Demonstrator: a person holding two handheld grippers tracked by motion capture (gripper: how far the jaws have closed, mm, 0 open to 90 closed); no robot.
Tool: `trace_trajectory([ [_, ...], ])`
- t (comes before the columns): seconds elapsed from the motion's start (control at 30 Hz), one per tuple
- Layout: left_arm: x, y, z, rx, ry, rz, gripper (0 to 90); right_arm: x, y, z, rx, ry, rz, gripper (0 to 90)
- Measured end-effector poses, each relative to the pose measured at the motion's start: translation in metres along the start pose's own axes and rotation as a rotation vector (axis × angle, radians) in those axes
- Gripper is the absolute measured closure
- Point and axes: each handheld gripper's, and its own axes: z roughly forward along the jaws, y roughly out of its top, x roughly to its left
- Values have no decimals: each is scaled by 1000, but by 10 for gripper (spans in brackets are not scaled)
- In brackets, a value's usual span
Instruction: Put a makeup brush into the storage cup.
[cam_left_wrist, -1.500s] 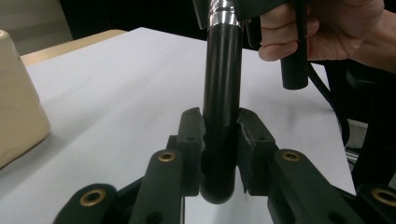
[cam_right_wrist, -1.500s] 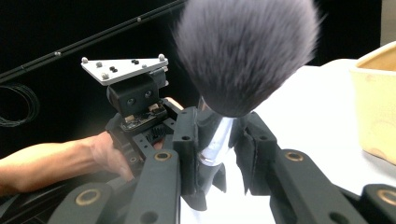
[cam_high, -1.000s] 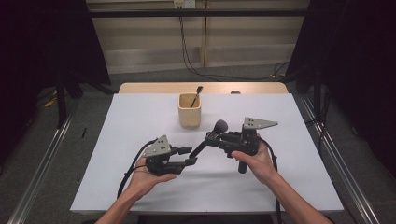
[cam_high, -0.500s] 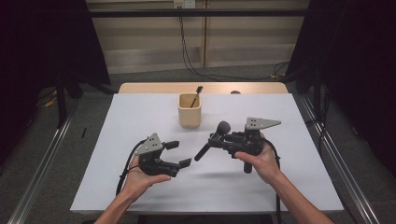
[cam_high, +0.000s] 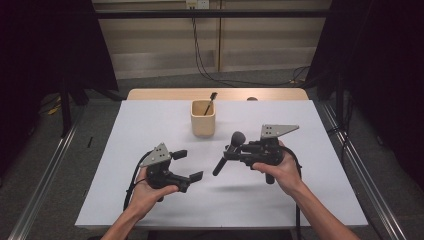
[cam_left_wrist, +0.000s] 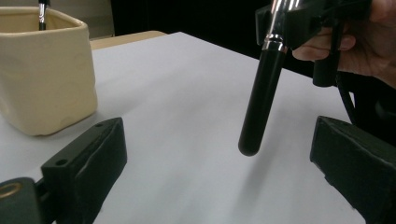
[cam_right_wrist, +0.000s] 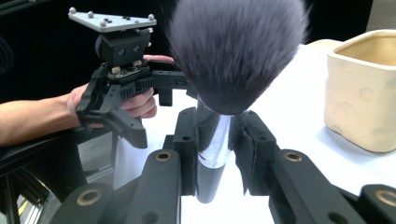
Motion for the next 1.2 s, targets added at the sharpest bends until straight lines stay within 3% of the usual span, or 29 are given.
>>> trace_trajectory([
  [0.13,-1,2,1,-7,24,7,34,-1,5,1,50,-16,-14,717],
  [0.2,-2,4,2,-4,41,31,33,0,8,2,66,-14,-32,717],
  [0.33,-4,5,5,-2,29,37,34,0,15,4,131,-22,-53,717],
  [0.53,-5,9,10,0,10,37,51,-1,20,9,177,-22,-46,718],
  [0.83,-7,15,25,46,-13,97,36,-2,26,21,287,-16,-64,718],
  [0.97,-9,19,30,50,1,78,18,-2,30,24,315,-24,-73,718],
  [1.2,-11,16,44,96,-29,83,18,-2,34,29,356,-21,-77,718],
])
